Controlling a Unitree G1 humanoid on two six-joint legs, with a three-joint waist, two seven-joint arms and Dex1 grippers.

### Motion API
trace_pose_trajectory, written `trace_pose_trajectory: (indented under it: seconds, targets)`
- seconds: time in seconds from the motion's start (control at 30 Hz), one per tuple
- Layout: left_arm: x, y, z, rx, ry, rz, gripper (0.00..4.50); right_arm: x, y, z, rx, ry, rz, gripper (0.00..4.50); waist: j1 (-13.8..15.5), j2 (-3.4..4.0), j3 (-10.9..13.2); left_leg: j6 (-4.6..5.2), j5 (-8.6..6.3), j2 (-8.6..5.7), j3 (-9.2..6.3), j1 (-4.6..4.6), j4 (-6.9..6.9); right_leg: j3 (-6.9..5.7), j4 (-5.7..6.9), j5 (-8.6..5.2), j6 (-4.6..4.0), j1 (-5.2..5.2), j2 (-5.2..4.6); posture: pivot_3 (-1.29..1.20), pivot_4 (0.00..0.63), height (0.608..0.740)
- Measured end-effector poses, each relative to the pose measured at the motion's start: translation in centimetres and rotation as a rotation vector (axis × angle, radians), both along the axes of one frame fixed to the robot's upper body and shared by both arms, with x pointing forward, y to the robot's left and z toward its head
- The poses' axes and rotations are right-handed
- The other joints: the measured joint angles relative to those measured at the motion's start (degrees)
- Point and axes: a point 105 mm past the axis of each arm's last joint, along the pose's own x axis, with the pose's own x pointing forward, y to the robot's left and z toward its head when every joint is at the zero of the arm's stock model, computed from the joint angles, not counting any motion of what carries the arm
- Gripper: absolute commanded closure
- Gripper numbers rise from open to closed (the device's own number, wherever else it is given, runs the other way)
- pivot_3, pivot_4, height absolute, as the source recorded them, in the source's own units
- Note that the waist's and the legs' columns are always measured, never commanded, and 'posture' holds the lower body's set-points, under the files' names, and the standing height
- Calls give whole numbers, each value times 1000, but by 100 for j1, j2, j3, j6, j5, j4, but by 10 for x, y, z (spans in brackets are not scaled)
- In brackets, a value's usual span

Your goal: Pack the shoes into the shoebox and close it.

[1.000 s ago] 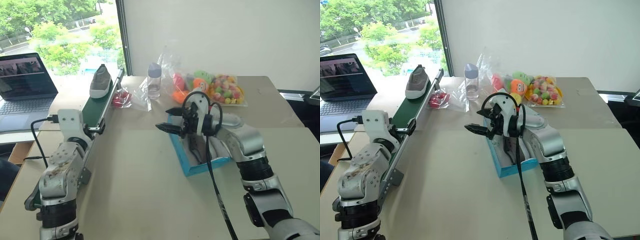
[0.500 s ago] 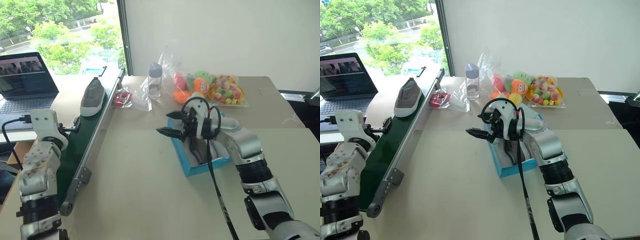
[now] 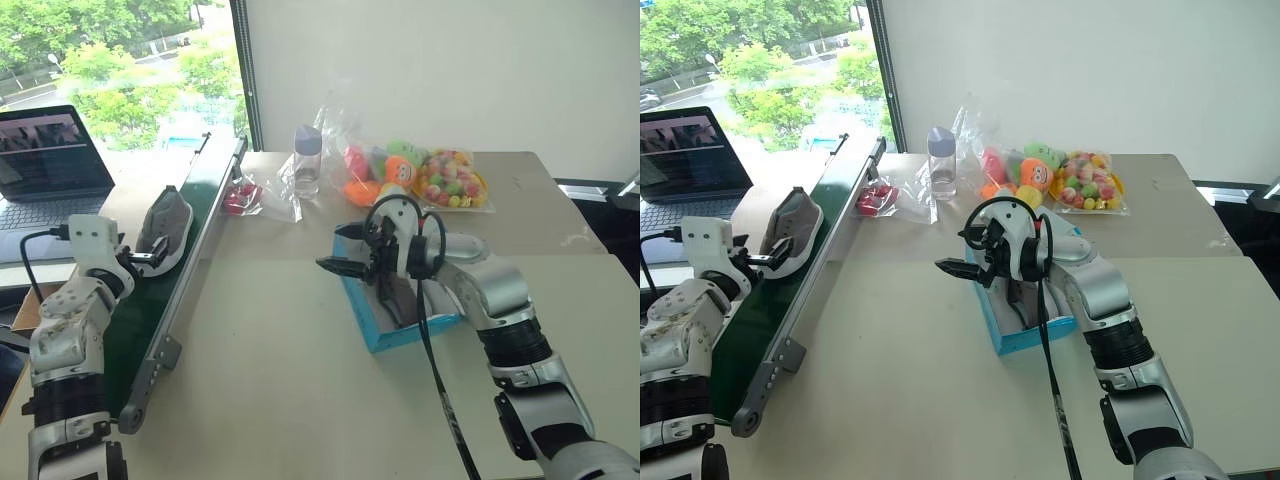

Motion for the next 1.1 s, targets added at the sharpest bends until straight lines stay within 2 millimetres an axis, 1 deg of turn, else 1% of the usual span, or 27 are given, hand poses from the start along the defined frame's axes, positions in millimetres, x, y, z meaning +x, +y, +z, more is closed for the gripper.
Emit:
trace_pose_trajectory:
  seconds: [0.03,0.07,0.13,0.17,0.2,0.23,0.3,0.4,0.43,0.6,0.7,0.77,0.83,0.87,0.9,0.93,0.97,1.03,1.07,1.1]
  targets:
    - [-1,1,-5,-7,19,5,760,0,0,0,-2,-2,-1,0,-2,0,0,0,0,0,0,0,0,1,0,0,0,-1,0,0,150,740]
    - [-3,2,-9,-12,36,5,1151,0,-1,1,-5,-5,-2,0,-2,0,0,0,0,0,1,0,-1,1,1,0,0,-2,-1,0,150,740]
    - [-5,2,-10,-18,40,-2,1828,0,-3,1,-13,-7,-8,0,-1,1,0,-2,0,4,0,2,-1,1,2,0,-1,-1,-5,0,150,740]
    - [-6,2,-11,-23,43,-5,2241,0,-3,1,-15,-7,-10,0,1,1,0,-5,0,7,0,4,-1,2,2,0,-1,-1,-10,0,150,740]
    - [-7,2,-11,-25,44,-4,2448,0,-3,1,-15,-7,-12,0,10,1,0,-7,1,9,-2,4,-1,0,2,3,-4,-1,-16,0,150,740]
    - [-8,3,-12,-28,45,0,2850,0,-4,1,-15,-7,-14,0,21,1,0,-11,3,9,-2,4,-1,-1,3,4,-7,0,-16,0,150,740]
    - [-10,4,-12,-41,41,2,3456,1,-4,1,-17,-9,-19,0,47,1,0,-15,4,9,-2,6,0,-4,2,8,-13,0,-16,0,150,740]
    - [-12,1,-9,-51,26,-9,4297,2,-5,1,-24,-13,-26,0,89,1,0,-15,4,8,-2,5,0,-6,2,8,-13,0,-16,0,150,740]
    - [-12,0,-8,-54,23,-13,4464,2,-5,0,-27,-14,-28,0,103,1,0,-15,4,8,-2,4,0,-6,1,8,-13,1,-16,0,150,740]
    - [-12,-4,-6,-60,20,-15,4464,2,-4,0,-28,-15,-27,0,142,1,0,-16,5,9,-4,1,0,-13,1,9,-14,0,-13,0,150,740]
    - [-11,-15,-3,-96,2,-45,4464,2,-3,1,-22,-14,-27,0,140,0,0,-15,5,8,-4,-4,0,-14,-2,9,-14,-1,-13,0,150,740]
    - [-6,-36,6,-162,-33,-98,4464,3,0,5,41,17,-35,0,143,-4,2,-15,5,8,-8,-9,1,-16,-3,10,-13,-1,-12,0,150,740]
    - [1,-64,25,-200,-90,-179,4464,4,6,15,126,53,-38,0,141,-9,5,-15,6,8,-9,-12,3,-17,-2,12,-12,-2,-10,0,150,740]
    - [5,-82,37,-227,-127,-224,4464,9,6,22,156,64,-65,0,140,-9,5,-14,7,6,-8,-12,3,-16,-1,13,-13,-1,-10,0,150,740]
    - [8,-97,48,-246,-159,-263,4464,14,5,27,171,70,-95,0,140,-10,5,-14,7,5,-10,-12,3,-17,-2,13,-12,1,-10,0,150,740]
    - [11,-118,62,-266,-199,-307,4464,20,-1,32,203,88,-150,0,140,-10,5,-14,7,4,-9,-10,3,-17,-3,13,-12,6,-10,0,150,740]
    - [13,-129,69,-271,-219,-329,4464,24,-3,33,224,104,-178,0,137,-11,4,-12,7,3,-9,-8,2,-16,-4,13,-12,8,-8,0,150,740]
    - [15,-146,76,-285,-237,-365,4464,30,-8,30,258,150,-229,0,124,-11,4,7,14,3,-6,-6,1,-15,-5,13,-12,11,-1,0,150,740]
    - [17,-159,75,-295,-232,-392,4464,33,-11,27,271,180,-257,0,107,-11,4,37,30,4,-4,-6,0,-12,-5,13,-12,10,4,0,150,740]
    - [17,-166,74,-302,-225,-405,4464,34,-13,26,273,190,-268,0,95,-11,4,40,30,4,-3,-6,0,-11,-5,13,-12,10,7,0,150,740]
